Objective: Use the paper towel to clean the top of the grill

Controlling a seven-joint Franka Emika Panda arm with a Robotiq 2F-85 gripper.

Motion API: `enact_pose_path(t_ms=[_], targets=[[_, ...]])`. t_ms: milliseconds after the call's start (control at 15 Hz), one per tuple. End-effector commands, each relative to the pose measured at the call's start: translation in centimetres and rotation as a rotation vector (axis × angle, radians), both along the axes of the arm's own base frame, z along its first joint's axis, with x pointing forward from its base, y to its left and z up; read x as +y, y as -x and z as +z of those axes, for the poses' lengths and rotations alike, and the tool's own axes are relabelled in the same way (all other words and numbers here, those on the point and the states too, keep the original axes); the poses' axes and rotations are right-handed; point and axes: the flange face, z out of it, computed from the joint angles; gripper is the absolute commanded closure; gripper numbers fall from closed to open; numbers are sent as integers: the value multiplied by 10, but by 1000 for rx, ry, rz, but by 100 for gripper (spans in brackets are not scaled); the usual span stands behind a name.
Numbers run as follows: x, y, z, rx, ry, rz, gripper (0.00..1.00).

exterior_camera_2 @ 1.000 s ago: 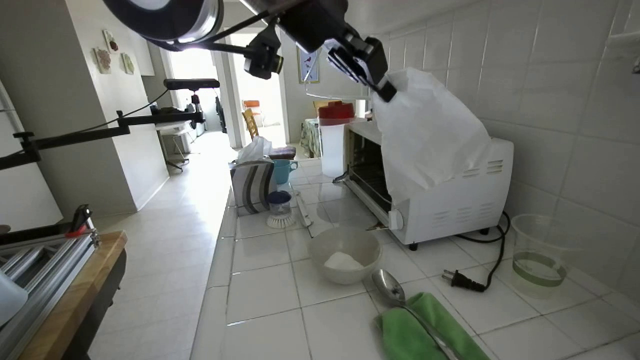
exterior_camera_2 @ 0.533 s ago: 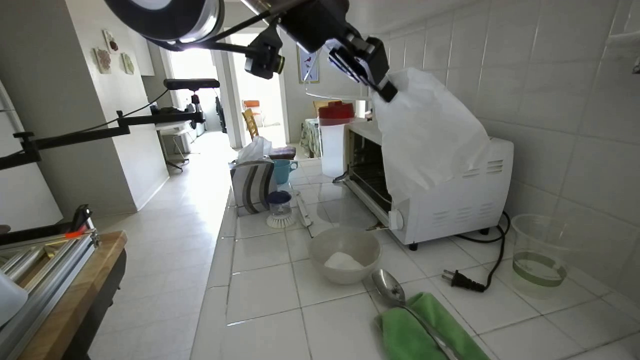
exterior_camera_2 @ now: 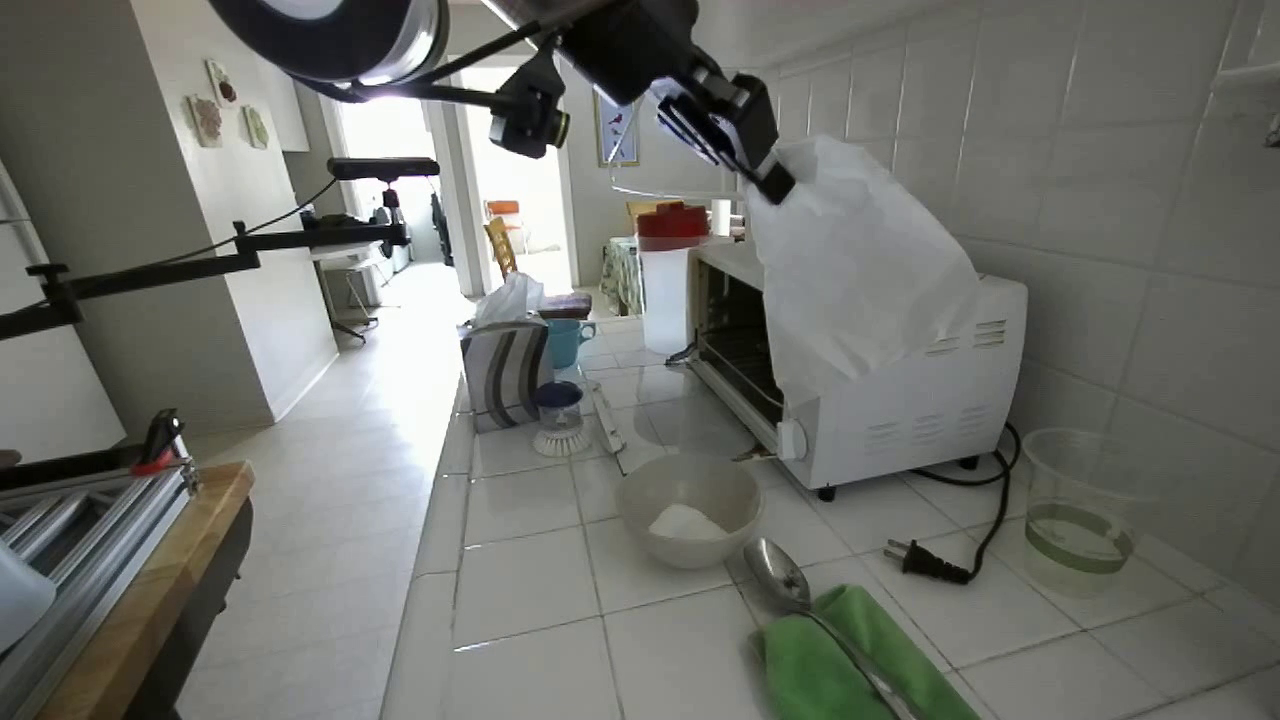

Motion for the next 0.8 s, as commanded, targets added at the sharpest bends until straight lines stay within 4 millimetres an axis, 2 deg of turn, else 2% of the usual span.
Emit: enact_pose_path(t_ms=[0, 333, 733], targets=[[0, 0, 0, 0, 0, 0, 99], [-1, -1, 1, 0, -2, 3, 100], [-25, -9, 18, -94, 21, -18, 100]])
